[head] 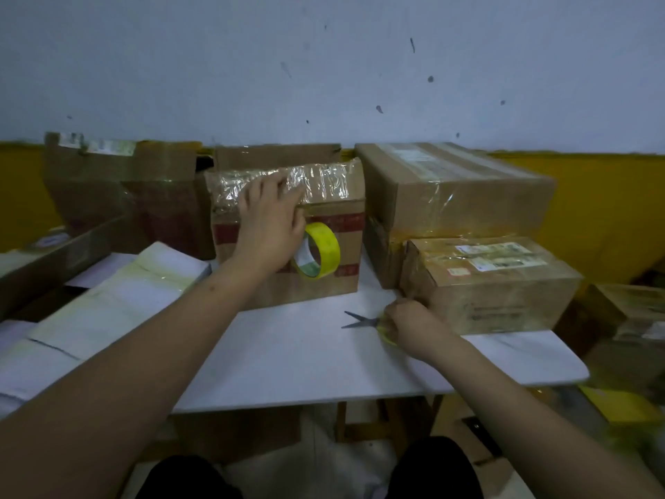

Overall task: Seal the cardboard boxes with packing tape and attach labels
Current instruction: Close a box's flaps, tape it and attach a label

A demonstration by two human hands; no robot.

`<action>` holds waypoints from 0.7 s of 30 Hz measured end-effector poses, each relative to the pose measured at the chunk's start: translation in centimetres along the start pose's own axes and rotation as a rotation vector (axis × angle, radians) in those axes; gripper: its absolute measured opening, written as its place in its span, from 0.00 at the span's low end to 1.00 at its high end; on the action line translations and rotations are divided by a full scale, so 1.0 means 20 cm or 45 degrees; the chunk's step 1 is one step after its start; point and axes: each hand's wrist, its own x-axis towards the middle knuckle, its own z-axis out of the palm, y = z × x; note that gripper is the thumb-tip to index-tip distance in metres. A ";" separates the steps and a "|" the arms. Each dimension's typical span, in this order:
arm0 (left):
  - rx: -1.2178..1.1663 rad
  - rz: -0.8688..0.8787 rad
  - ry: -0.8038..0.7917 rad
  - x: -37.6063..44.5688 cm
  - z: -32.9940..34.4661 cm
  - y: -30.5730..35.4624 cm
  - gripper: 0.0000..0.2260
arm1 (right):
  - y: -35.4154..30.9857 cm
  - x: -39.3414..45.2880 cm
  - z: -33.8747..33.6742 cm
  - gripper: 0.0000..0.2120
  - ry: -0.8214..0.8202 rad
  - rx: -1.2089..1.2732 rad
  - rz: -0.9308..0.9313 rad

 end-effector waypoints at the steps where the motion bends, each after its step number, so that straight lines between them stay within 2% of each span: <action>1: -0.066 -0.053 0.068 -0.03 -0.02 0.02 0.17 | -0.01 0.00 0.01 0.13 -0.027 -0.067 -0.014; 4: -0.309 -0.294 0.191 -0.15 -0.04 0.08 0.11 | -0.03 0.00 0.01 0.12 -0.070 -0.125 0.039; 8: -0.761 -0.778 0.053 -0.28 0.00 0.20 0.04 | -0.07 0.01 -0.05 0.10 -0.136 -0.104 0.139; 11: -0.954 -1.058 -0.007 -0.26 0.02 0.25 0.12 | -0.09 0.02 -0.10 0.04 -0.227 -0.084 0.204; 13: -1.026 -1.146 -0.006 -0.23 0.01 0.29 0.17 | -0.10 0.01 -0.11 0.08 -0.233 -0.015 0.247; 16: -1.136 -1.234 -0.055 -0.18 0.03 0.32 0.23 | -0.11 -0.02 -0.12 0.05 -0.217 0.073 0.278; 19: -1.172 -1.215 -0.166 -0.14 0.07 0.30 0.27 | -0.11 -0.04 -0.16 0.11 -0.200 0.191 0.317; 21: -1.139 -1.181 -0.233 -0.13 0.08 0.28 0.26 | -0.10 -0.07 -0.19 0.13 -0.160 0.256 0.338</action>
